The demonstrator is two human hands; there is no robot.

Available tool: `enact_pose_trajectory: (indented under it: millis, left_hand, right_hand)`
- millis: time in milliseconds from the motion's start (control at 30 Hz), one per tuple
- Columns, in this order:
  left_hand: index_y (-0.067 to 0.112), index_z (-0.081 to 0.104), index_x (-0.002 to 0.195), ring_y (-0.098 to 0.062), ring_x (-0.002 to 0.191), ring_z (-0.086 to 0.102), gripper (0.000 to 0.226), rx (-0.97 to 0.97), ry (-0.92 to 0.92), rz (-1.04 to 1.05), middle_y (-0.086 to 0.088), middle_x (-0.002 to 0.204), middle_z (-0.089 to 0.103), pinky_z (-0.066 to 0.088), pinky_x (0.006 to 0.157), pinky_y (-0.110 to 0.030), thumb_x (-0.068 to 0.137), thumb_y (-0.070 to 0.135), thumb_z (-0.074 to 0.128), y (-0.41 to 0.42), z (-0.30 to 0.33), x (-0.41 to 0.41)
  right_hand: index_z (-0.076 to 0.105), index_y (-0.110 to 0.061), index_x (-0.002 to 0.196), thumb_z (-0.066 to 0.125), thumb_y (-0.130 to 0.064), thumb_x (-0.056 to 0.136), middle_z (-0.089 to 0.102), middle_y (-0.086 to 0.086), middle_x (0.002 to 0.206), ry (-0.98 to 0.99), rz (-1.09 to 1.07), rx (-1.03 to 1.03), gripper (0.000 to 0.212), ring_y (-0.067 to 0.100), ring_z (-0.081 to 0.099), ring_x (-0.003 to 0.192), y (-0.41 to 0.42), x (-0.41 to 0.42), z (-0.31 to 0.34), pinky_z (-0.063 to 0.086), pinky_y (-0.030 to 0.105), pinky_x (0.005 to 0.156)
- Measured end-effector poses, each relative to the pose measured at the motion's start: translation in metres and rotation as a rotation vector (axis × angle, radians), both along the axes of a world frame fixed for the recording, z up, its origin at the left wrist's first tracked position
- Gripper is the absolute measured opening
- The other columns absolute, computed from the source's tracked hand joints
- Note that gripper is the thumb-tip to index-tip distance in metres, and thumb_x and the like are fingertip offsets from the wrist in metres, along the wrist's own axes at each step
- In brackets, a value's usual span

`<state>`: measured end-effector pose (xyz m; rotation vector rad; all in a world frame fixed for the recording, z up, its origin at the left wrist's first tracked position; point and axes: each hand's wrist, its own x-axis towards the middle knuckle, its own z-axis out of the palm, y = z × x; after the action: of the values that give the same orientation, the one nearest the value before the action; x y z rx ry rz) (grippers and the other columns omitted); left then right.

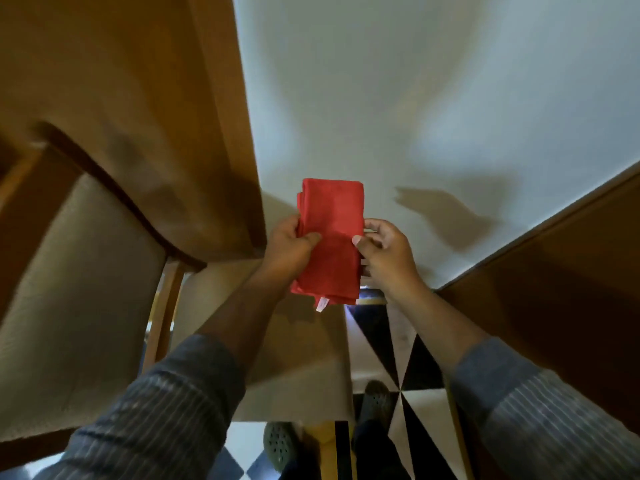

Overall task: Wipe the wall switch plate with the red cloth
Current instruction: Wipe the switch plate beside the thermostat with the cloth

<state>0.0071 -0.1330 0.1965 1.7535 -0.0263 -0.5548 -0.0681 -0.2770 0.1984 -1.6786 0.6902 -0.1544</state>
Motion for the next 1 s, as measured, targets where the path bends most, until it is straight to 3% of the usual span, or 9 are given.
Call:
enact_pose_trajectory:
  millis: [133,267,400,533,633,700,833,933,1000]
  left_hand:
    - [0.021,0.059,0.114,-0.026,0.102,0.069,0.023,-0.057,-0.077,-0.038,-0.007,0.113,0.070,0.058,0.089,-0.042,0.096,0.008,0.057,-0.029,0.059,-0.004]
    - [0.028,0.057,0.103,-0.022,0.098,0.069,0.022,-0.132,-0.164,-0.091,0.001,0.106,0.070,0.059,0.078,-0.034,0.096,0.007,0.055,-0.063,0.114,-0.007]
    - [0.035,0.056,0.097,-0.011,0.088,0.069,0.026,-0.164,-0.252,-0.135,0.010,0.099,0.068,0.053,0.060,-0.019,0.092,0.009,0.056,-0.097,0.164,-0.013]
    - [0.028,0.059,0.098,-0.014,0.076,0.068,0.031,-0.216,-0.381,-0.158,-0.005,0.096,0.072,0.052,0.062,-0.026,0.083,0.001,0.056,-0.154,0.210,-0.019]
    - [0.030,0.058,0.097,0.002,0.065,0.067,0.035,-0.277,-0.477,-0.192,0.002,0.092,0.070,0.048,0.052,-0.012,0.084,-0.003,0.055,-0.201,0.242,-0.027]
    - [0.031,0.057,0.106,0.002,0.073,0.068,0.039,-0.306,-0.515,-0.191,0.009,0.097,0.069,0.049,0.054,-0.009,0.085,-0.002,0.055,-0.226,0.262,-0.026]
    - [0.026,0.060,0.108,-0.016,0.088,0.070,0.035,-0.310,-0.562,-0.117,0.001,0.099,0.072,0.058,0.073,-0.031,0.086,-0.001,0.055,-0.267,0.288,-0.015]
    - [0.026,0.061,0.103,-0.022,0.089,0.071,0.031,-0.277,-0.594,-0.026,-0.002,0.098,0.072,0.061,0.079,-0.041,0.086,0.001,0.056,-0.290,0.297,-0.003]
    - [0.024,0.062,0.101,-0.023,0.087,0.070,0.028,-0.254,-0.603,0.029,-0.003,0.096,0.072,0.060,0.073,-0.039,0.085,0.002,0.055,-0.299,0.296,0.009]
  right_hand:
    - [0.058,-0.020,0.119,0.061,-0.014,0.096,0.069,0.007,0.114,-0.110,-0.052,-0.059,0.025,0.027,0.069,0.101,-0.025,-0.008,0.051,0.056,0.056,0.089]
    - [0.053,-0.036,0.115,0.062,-0.016,0.095,0.071,0.003,0.110,-0.254,-0.099,-0.099,0.029,0.022,0.071,0.095,-0.054,-0.016,0.103,0.059,0.054,0.083]
    - [0.048,-0.041,0.119,0.060,-0.016,0.096,0.071,-0.002,0.108,-0.388,-0.142,-0.202,0.036,0.017,0.070,0.092,-0.086,-0.023,0.143,0.060,0.036,0.077]
    - [0.045,-0.040,0.122,0.054,0.000,0.092,0.062,-0.005,0.105,-0.536,-0.232,-0.442,0.051,0.009,0.061,0.086,-0.133,-0.031,0.183,0.048,0.012,0.069]
    - [0.048,-0.031,0.132,0.051,0.004,0.088,0.055,-0.001,0.126,-0.585,-0.264,-0.623,0.056,0.014,0.058,0.100,-0.174,-0.035,0.211,0.051,0.025,0.083]
    - [0.050,-0.026,0.136,0.051,0.004,0.089,0.051,0.000,0.131,-0.612,-0.276,-0.735,0.056,0.013,0.055,0.104,-0.200,-0.029,0.230,0.051,0.028,0.086]
    - [0.045,-0.028,0.145,0.048,0.003,0.092,0.048,0.005,0.132,-0.652,-0.206,-0.927,0.061,0.010,0.054,0.101,-0.245,-0.009,0.257,0.049,0.023,0.082]
    - [0.044,-0.030,0.147,0.049,0.003,0.091,0.050,0.009,0.127,-0.651,-0.163,-0.999,0.065,0.025,0.061,0.096,-0.268,0.013,0.266,0.056,0.037,0.078]
    - [0.048,-0.024,0.145,0.056,0.002,0.087,0.056,0.014,0.122,-0.634,-0.125,-1.103,0.064,0.033,0.061,0.099,-0.275,0.027,0.267,0.056,0.044,0.077]
